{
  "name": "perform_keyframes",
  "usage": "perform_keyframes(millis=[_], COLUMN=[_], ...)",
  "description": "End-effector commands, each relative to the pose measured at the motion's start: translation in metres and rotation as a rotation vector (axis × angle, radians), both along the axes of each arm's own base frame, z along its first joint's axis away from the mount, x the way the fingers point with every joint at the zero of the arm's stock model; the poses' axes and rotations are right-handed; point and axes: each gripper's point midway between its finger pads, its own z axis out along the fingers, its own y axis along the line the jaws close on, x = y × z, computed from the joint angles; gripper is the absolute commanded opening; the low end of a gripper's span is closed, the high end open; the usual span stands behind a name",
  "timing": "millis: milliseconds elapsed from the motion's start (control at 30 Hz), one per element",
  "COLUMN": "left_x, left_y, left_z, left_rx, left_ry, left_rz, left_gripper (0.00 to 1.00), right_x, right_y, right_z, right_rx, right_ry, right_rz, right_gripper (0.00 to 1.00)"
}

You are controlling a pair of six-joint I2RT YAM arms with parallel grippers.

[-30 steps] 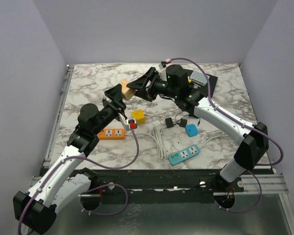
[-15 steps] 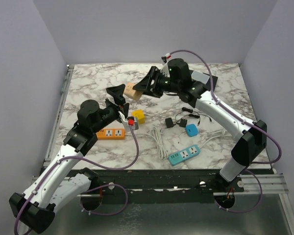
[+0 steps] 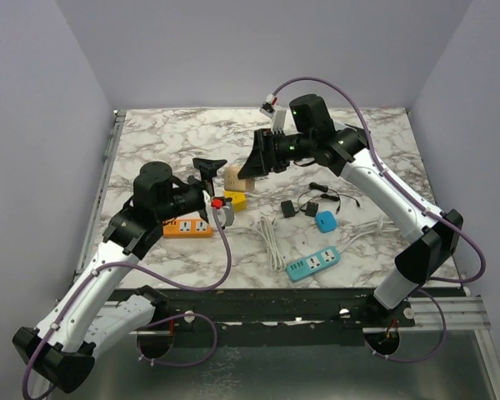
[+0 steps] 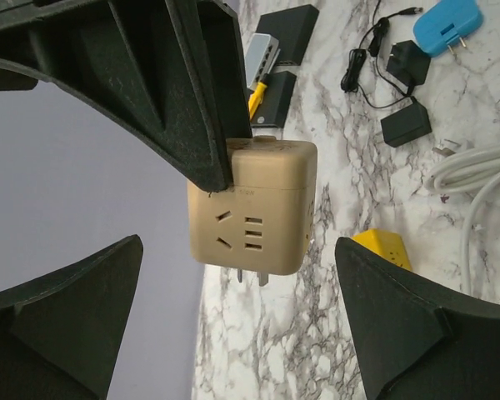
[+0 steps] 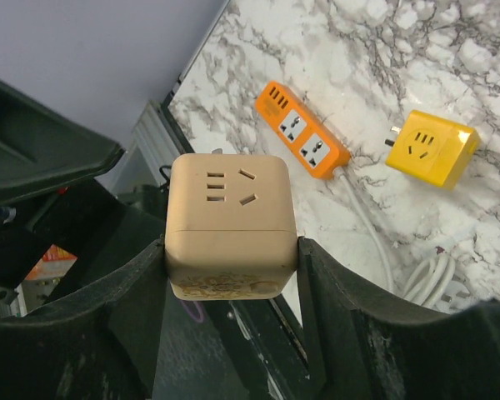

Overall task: Insert the plug
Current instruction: Adjust the plug.

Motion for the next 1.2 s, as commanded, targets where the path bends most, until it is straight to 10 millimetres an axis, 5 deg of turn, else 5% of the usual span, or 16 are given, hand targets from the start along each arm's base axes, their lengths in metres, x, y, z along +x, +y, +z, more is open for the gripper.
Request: perform_keyframes(millis=[0,200,267,367,433,467,533,667,767,967,1167], left_x=[-0.012,-0.007,-0.006,0.002,0.007,0.009,0.01,0.013,0.013,0.019,0.037], left_y=[-0.013,-0.019,-0.022,-0.025,-0.026,-0.026,-0.027,-0.022,-0.016,-0.012,0.003], left_z=[0.001,-0.004,-0.003,0.001,0.004,0.006,0.007,0.013,0.015,0.017,0.012], left_rx=[-0.022,-0.017,-0.019,-0.023,-0.034,-0.04,-0.047,-0.09,-0.115,-0.132,-0.045], left_ry=[0.077,0.114,0.122,0.137,0.158,0.165,0.171,0.146,0.106,0.064,-0.193], left_rz=[-0.083,-0.101,-0.109,-0.094,-0.073,-0.067,-0.058,-0.013,0.015,0.054,0.116], left_gripper=[0.99,0.99,0.9,0.64,0.24,0.12,0.0,0.0,0.0,0.0,0.0], right_x=[-0.023,-0.03,-0.031,-0.032,-0.03,-0.029,-0.024,-0.006,0.0,-0.003,-0.009], right_y=[-0.003,0.008,0.011,0.015,0.017,0.017,0.016,0.005,-0.009,-0.026,-0.015], right_z=[0.033,0.039,0.039,0.037,0.034,0.034,0.034,0.045,0.056,0.058,0.049], right_rx=[0.052,0.063,0.064,0.06,0.054,0.053,0.048,0.059,0.141,0.305,0.378], right_ry=[-0.072,-0.081,-0.083,-0.079,-0.076,-0.078,-0.088,-0.137,-0.16,-0.109,0.145], right_rz=[0.099,0.132,0.141,0.153,0.147,0.141,0.112,-0.064,-0.215,-0.389,-0.433], right_gripper=[0.05,0.04,0.04,0.05,0.07,0.1,0.34,0.78,0.96,1.0,1.0])
